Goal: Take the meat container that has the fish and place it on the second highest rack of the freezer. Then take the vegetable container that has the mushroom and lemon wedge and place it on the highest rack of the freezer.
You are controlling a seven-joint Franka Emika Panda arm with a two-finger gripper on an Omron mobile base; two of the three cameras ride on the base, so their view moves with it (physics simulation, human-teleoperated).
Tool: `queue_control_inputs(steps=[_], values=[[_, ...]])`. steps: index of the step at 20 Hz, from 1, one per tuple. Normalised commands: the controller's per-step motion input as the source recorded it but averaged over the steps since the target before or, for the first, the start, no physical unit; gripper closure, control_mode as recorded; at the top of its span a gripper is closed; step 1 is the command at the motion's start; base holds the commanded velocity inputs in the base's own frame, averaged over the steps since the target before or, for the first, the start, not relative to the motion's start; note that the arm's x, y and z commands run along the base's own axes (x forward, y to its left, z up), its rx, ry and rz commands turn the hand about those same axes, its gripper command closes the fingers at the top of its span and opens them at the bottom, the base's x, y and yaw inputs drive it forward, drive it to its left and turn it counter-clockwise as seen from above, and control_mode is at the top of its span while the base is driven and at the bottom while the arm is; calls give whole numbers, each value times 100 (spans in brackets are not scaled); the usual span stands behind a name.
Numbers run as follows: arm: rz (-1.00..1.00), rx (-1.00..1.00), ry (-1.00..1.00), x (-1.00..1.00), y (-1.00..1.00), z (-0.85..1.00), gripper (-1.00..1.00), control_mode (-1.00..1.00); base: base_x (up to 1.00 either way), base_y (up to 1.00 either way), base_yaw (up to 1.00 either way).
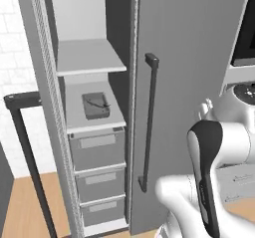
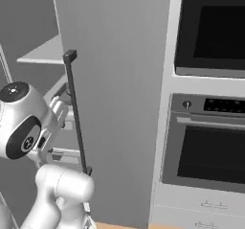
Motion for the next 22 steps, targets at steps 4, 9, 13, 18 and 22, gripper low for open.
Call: queue_control_inputs(steps=[4,9,13,18,22], values=[[0,0,0,0,0,0,-100,100,31,-100,-31],[0,0,0,0,0,0,-100,100,96,-100,-21],[0,0,0,0,0,0,-100,100,32,-100,-28],[0,0,0,0,0,0,-100,100,0,-100,-34],[0,0,0,0,0,0,-100,100,10,-100,-30]])
